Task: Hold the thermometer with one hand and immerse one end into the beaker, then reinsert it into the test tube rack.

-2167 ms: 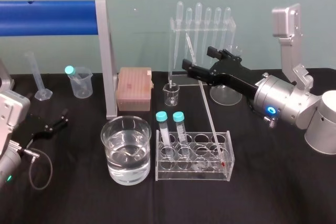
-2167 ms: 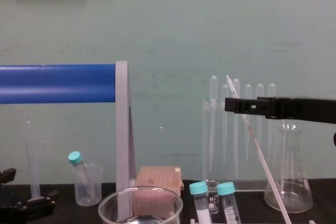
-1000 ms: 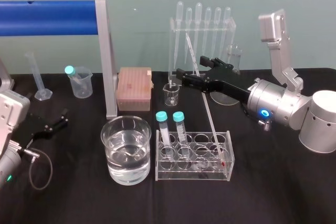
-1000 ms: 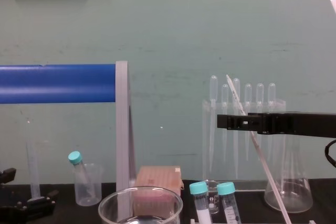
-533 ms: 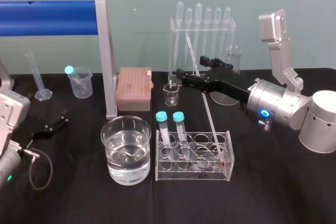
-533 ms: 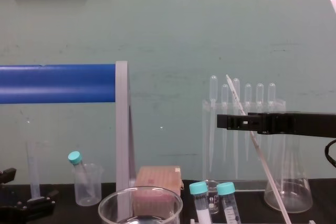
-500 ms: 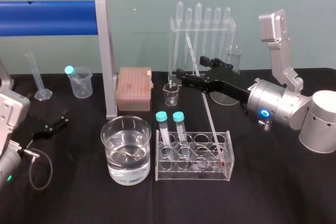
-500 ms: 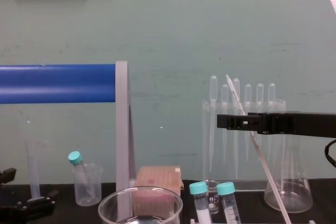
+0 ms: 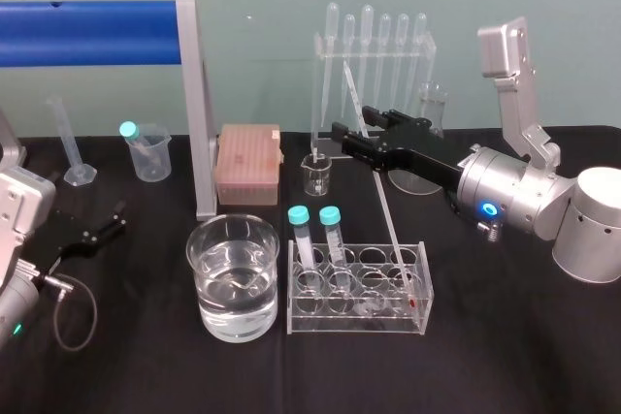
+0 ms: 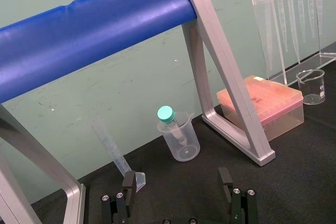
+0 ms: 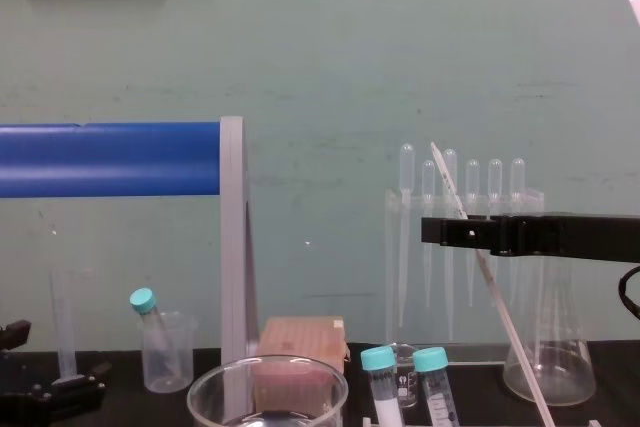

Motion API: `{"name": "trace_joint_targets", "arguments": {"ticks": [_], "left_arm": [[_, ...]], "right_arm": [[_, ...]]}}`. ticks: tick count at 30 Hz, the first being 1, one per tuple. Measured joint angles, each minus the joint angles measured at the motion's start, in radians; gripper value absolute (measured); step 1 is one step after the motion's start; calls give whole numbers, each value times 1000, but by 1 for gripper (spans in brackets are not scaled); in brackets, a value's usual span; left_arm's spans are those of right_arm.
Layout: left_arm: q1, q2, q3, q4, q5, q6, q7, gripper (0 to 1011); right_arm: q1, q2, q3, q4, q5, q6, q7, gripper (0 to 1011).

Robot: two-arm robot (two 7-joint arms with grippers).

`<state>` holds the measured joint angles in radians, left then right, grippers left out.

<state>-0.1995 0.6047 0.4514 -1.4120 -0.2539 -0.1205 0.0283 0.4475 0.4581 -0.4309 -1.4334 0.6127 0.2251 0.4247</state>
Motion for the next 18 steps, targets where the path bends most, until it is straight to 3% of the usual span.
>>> {"name": "trace_joint_targets", "arguments": {"ticks": [18], "left_arm": [[0, 0, 0, 0, 0, 0, 0, 1008]], "right_arm": [[0, 0, 0, 0, 0, 0, 0, 110]]}}
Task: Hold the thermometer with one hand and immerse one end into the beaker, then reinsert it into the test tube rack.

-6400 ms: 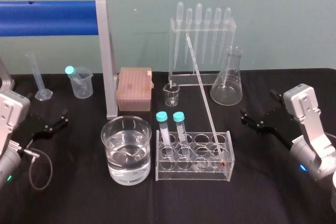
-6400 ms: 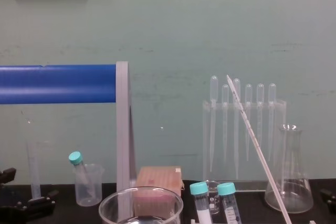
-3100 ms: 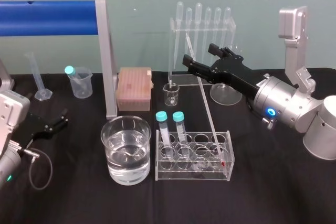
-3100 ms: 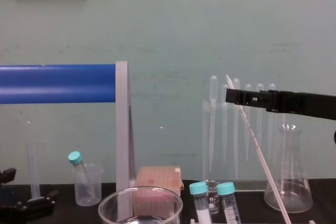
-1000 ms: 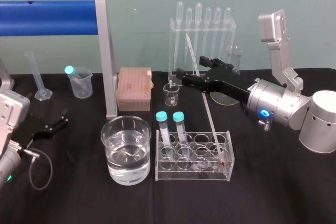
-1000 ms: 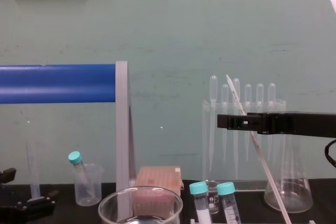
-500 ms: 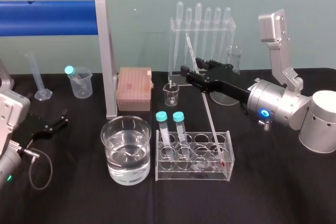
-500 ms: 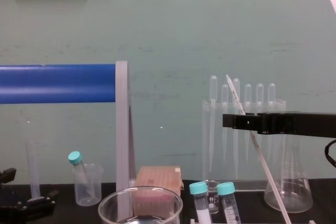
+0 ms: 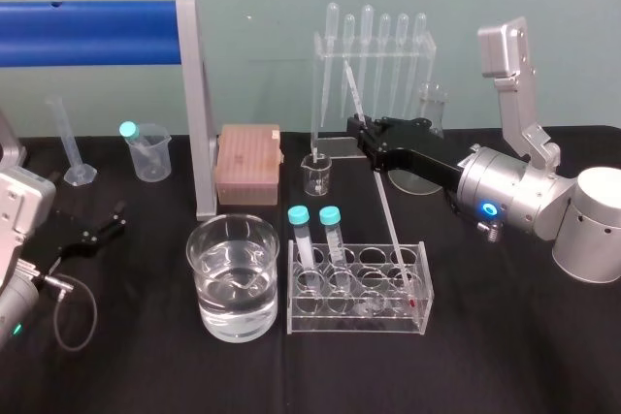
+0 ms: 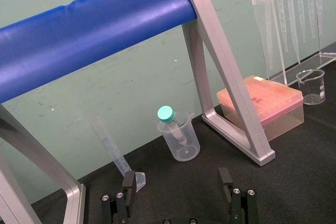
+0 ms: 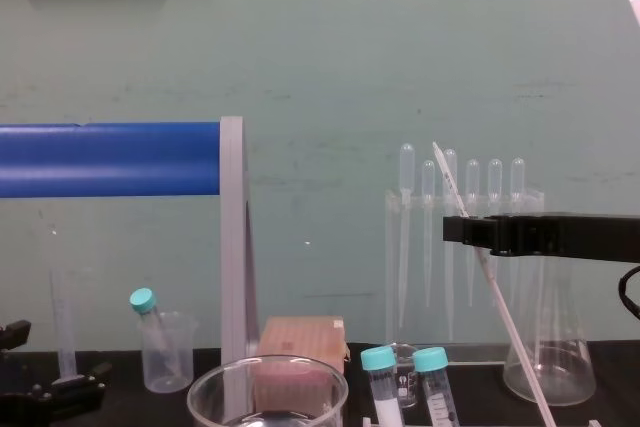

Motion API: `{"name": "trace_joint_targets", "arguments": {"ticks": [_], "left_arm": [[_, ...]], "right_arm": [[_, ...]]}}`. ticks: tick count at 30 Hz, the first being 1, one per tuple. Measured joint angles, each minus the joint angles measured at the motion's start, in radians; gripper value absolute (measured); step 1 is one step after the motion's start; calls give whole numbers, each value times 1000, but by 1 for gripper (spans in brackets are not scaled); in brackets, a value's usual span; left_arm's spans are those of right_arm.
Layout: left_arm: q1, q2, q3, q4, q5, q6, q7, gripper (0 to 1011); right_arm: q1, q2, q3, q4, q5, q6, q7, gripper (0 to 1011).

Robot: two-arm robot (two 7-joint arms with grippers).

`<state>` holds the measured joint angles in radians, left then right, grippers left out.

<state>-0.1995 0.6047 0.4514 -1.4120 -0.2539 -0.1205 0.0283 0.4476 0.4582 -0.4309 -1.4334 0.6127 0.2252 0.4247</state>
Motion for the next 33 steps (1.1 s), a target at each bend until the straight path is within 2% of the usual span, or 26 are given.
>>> {"name": "trace_joint_targets", "arguments": {"ticks": [3, 16, 20, 27, 33], "left_arm": [[0, 0, 0, 0, 0, 0, 0, 1008], [0, 0, 0, 0, 0, 0, 0, 1008], [0, 0, 0, 0, 0, 0, 0, 1008], [0, 0, 0, 0, 0, 0, 0, 1008], [0, 0, 0, 0, 0, 0, 0, 1007]], "right_arm": [[0, 0, 0, 0, 0, 0, 0, 57], [0, 0, 0, 0, 0, 1, -1, 56], [-3, -1, 12, -8, 14, -1, -4, 56], [6, -9, 39, -21, 69, -41, 29, 56], [36, -15, 43, -35, 94, -91, 67, 56]]}}
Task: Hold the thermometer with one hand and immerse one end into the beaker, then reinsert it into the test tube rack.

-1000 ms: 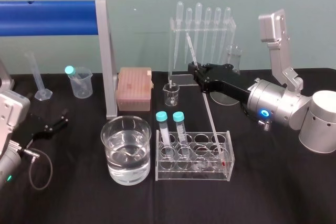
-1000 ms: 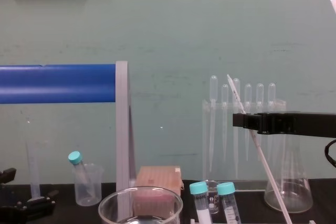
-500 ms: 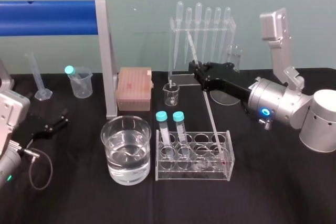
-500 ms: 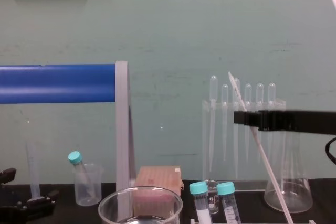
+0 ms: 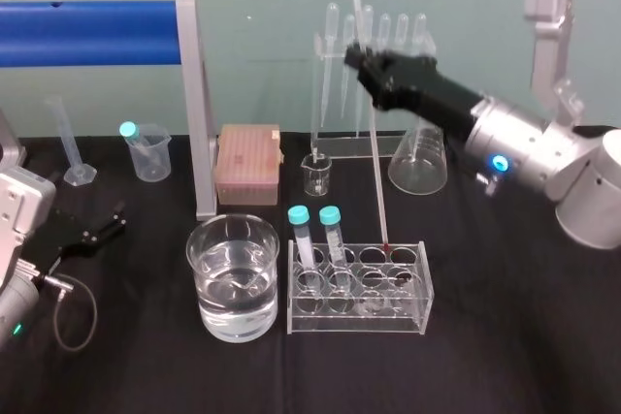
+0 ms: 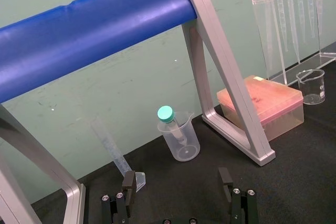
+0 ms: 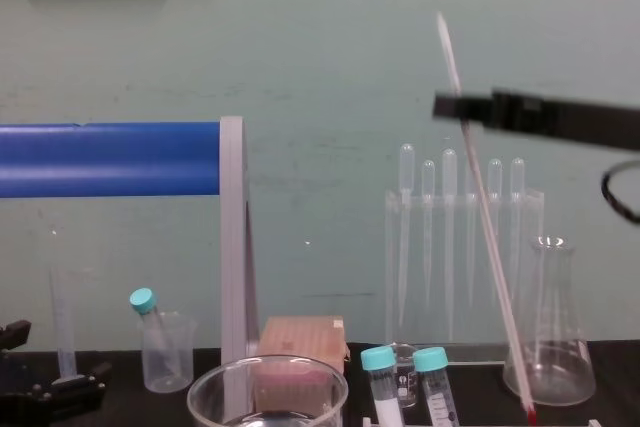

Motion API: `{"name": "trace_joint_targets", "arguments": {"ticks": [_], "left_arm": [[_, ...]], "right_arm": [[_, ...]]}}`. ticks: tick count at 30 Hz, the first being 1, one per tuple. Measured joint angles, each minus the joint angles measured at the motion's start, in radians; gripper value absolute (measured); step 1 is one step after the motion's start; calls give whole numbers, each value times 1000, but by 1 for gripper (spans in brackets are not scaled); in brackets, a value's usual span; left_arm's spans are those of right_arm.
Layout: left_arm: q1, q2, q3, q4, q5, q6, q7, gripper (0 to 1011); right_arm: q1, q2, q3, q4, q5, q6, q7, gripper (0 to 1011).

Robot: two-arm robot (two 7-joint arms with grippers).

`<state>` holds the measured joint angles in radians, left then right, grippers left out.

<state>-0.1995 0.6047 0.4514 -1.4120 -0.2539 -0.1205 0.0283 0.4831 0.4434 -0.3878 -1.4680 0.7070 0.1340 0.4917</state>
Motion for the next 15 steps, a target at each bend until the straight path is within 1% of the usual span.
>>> {"name": "trace_joint_targets", "arguments": {"ticks": [2, 3, 6, 7, 10, 13, 14, 15], "left_arm": [[0, 0, 0, 0, 0, 0, 0, 1008], [0, 0, 0, 0, 0, 0, 0, 1008], [0, 0, 0, 0, 0, 0, 0, 1008], [0, 0, 0, 0, 0, 0, 0, 1008], [0, 0, 0, 0, 0, 0, 0, 1008], [0, 0, 0, 0, 0, 0, 0, 1008], [0, 0, 0, 0, 0, 0, 0, 1008], [0, 0, 0, 0, 0, 0, 0, 1008]], "right_arm": [[19, -7, -2, -3, 7, -30, 21, 57], [32, -13, -5, -3, 11, -54, 38, 57], [53, -25, -11, 3, 19, -89, 65, 56], [66, -36, -16, 11, 25, -112, 85, 56], [91, -60, -25, 30, 42, -155, 121, 57], [109, -82, -32, 54, 61, -186, 154, 56], [120, -98, -37, 70, 74, -205, 173, 56], [125, -106, -40, 78, 80, -215, 183, 56]]}}
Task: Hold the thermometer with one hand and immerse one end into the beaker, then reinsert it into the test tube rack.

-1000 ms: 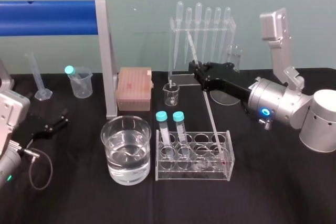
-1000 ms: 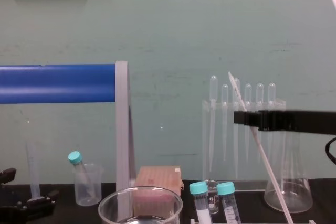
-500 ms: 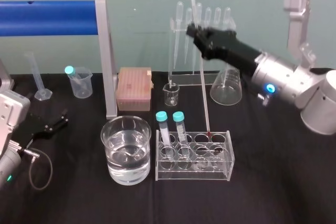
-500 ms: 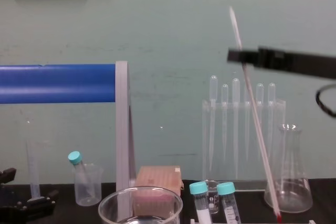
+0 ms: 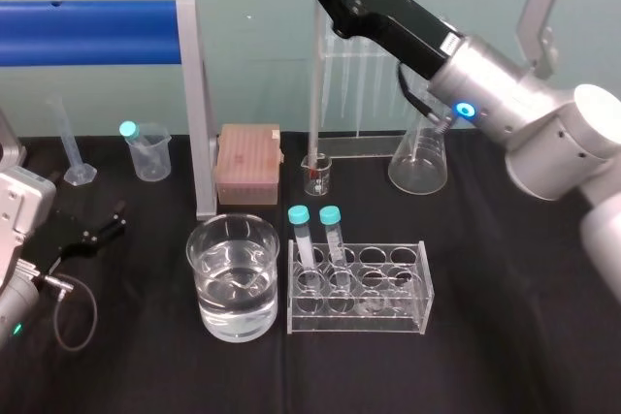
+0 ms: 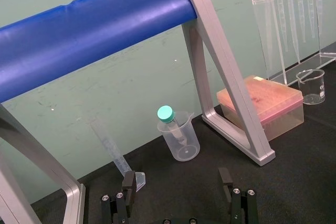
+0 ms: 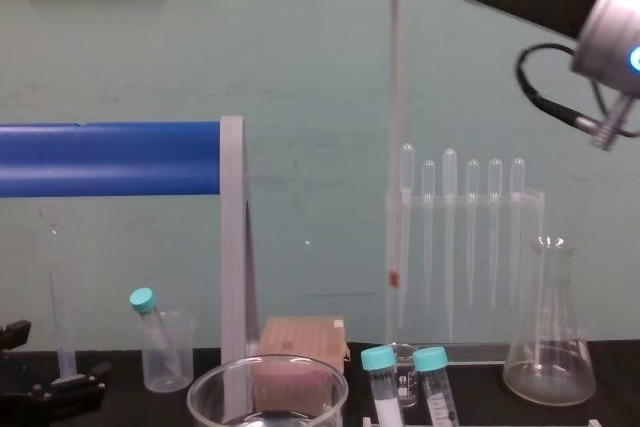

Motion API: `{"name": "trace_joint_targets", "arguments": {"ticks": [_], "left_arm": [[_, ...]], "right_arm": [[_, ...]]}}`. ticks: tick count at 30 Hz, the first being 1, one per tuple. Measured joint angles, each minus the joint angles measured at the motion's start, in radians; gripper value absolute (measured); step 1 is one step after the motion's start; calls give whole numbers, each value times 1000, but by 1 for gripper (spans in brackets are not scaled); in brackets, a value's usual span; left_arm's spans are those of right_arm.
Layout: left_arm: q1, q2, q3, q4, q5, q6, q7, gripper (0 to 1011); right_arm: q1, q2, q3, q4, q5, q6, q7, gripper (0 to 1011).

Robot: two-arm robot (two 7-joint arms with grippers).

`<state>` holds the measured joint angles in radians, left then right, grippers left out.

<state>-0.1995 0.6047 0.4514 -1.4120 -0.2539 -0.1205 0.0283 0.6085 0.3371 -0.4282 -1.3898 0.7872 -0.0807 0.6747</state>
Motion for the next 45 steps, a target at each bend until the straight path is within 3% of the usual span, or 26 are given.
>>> {"name": "trace_joint_targets", "arguments": {"ticks": [4, 10, 24, 35, 45], "left_arm": [[0, 0, 0, 0, 0, 0, 0, 1008], [0, 0, 0, 0, 0, 0, 0, 1008], [0, 0, 0, 0, 0, 0, 0, 1008], [0, 0, 0, 0, 0, 0, 0, 1008], [0, 0, 0, 0, 0, 0, 0, 1008]], "right_arm": [[29, -44, -19, 53, 37, -44, 64, 56], [59, -89, -57, 110, 71, -62, 133, 56], [65, -120, -131, 166, 99, -44, 187, 56], [73, -131, -191, 258, 50, -48, 205, 56], [77, -149, -206, 324, 23, -59, 229, 56]]}}
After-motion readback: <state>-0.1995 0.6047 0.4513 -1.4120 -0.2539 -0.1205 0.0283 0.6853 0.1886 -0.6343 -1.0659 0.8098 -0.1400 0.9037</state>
